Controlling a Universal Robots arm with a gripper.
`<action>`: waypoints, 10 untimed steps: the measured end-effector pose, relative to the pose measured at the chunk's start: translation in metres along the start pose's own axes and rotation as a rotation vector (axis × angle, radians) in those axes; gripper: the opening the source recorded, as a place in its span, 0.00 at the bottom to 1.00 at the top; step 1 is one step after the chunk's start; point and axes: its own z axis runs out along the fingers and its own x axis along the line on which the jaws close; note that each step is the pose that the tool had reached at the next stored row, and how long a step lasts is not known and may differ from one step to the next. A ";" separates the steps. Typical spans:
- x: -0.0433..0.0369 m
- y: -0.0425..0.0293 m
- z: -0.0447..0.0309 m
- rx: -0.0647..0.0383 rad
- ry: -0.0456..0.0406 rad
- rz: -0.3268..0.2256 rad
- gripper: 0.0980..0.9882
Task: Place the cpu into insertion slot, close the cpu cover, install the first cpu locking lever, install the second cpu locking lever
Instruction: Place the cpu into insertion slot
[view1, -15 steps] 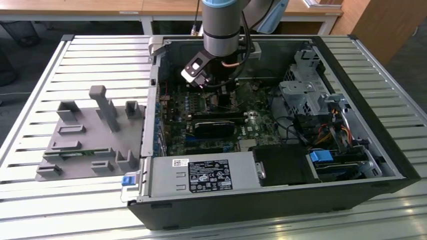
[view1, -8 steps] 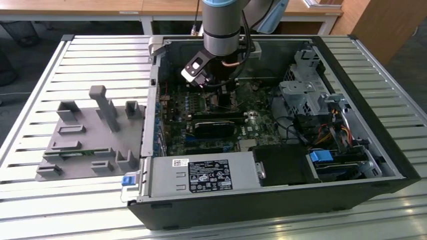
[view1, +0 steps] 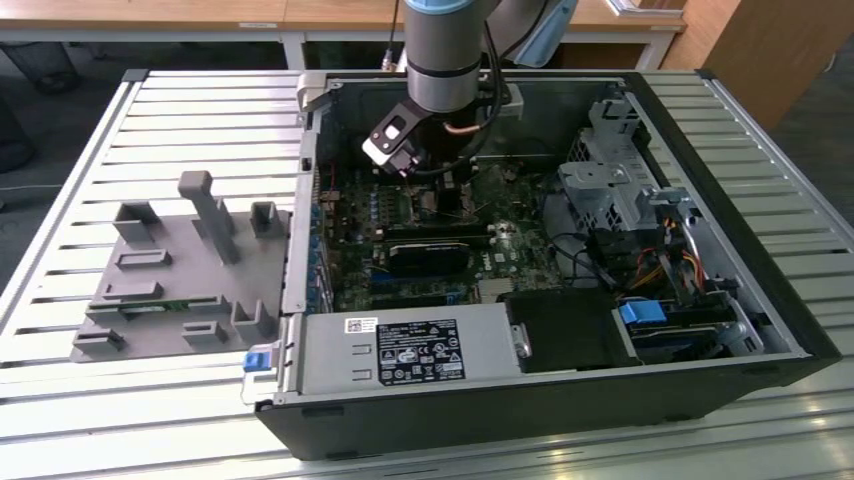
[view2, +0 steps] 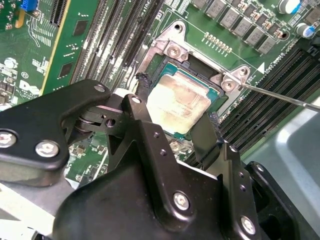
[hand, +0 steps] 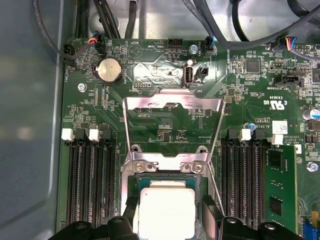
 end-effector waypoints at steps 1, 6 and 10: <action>-0.0002 0.0000 0.0001 0.000 0.0001 0.000 0.58; -0.0004 0.0000 0.0000 0.000 0.0000 0.000 0.58; -0.0004 0.0002 -0.0022 0.000 0.0000 0.000 0.58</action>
